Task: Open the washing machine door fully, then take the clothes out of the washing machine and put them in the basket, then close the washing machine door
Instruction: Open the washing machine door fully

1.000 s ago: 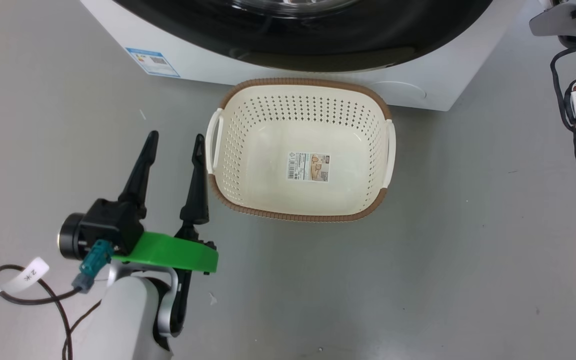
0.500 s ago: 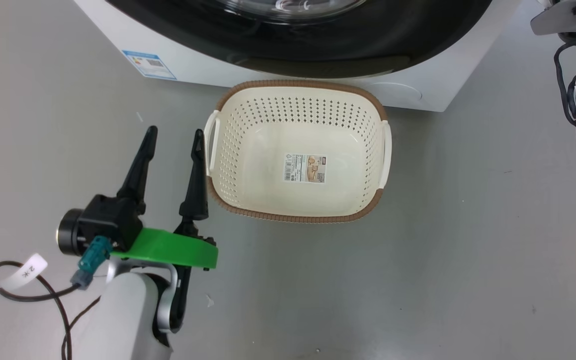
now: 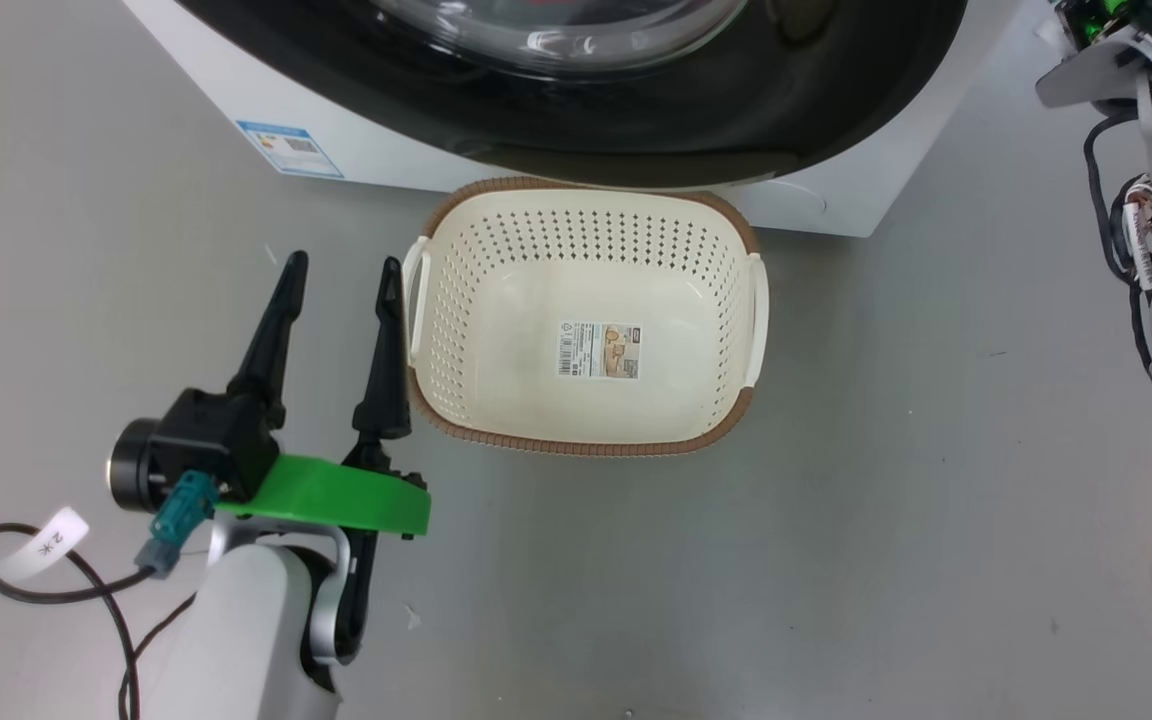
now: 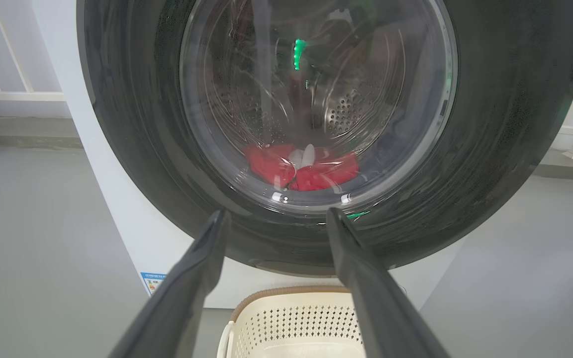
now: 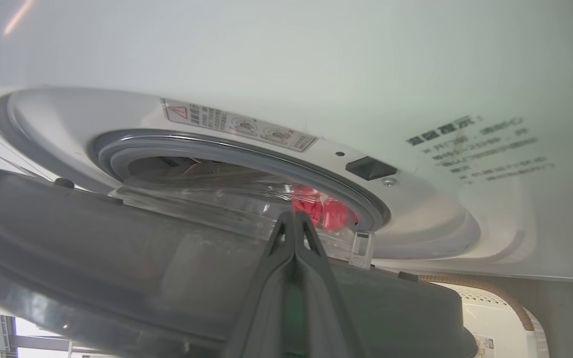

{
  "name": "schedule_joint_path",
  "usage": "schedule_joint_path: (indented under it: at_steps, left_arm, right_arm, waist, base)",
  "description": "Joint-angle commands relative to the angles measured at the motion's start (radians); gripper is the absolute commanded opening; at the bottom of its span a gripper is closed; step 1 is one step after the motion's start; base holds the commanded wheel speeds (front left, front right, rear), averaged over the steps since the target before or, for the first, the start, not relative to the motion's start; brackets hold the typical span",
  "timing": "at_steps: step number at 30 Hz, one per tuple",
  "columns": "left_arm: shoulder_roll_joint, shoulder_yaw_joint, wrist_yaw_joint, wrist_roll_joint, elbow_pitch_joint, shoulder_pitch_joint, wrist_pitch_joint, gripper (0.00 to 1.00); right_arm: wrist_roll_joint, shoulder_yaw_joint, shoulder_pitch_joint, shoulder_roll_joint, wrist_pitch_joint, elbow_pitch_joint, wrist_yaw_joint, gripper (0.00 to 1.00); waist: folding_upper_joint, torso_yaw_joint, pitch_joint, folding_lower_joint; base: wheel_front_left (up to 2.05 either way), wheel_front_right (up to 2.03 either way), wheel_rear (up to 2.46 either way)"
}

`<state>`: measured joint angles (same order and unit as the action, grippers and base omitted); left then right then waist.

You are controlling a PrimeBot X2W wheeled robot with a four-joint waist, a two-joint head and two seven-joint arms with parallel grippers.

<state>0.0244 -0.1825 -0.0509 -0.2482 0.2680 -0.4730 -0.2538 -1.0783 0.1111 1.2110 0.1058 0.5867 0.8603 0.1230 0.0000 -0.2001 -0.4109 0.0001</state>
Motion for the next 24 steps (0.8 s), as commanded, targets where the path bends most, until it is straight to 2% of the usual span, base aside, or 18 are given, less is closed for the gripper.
schedule_joint_path:
  at_steps: [1, 17, 24]
  left_arm:
    - [0.026, 0.038, 0.005, 0.009, -0.019, -0.013, -0.008, 1.0]
    - [0.026, 0.043, 0.0, 0.019, -0.024, 0.014, -0.008, 1.0]
    - [0.026, 0.041, -0.003, 0.019, -0.021, 0.026, -0.008, 1.0]
  right_arm:
    - [-0.011, -0.023, -0.023, -0.047, 0.02, -0.035, 0.008, 0.0]
    - [-0.058, -0.053, -0.136, -0.055, 0.053, -0.105, 0.008, 0.0]
    - [-0.103, -0.096, -0.207, -0.055, 0.065, -0.151, 0.008, 0.0]
  waist:
    - [0.0, 0.004, 0.007, -0.0001]
    - [0.0, 0.011, 0.079, -0.0001]
    - [0.0, 0.0, 0.119, -0.0001]
  base:
    - [0.0, 0.0, 0.0]
    - [0.0, 0.0, 0.0]
    - [0.0, 0.0, 0.0]
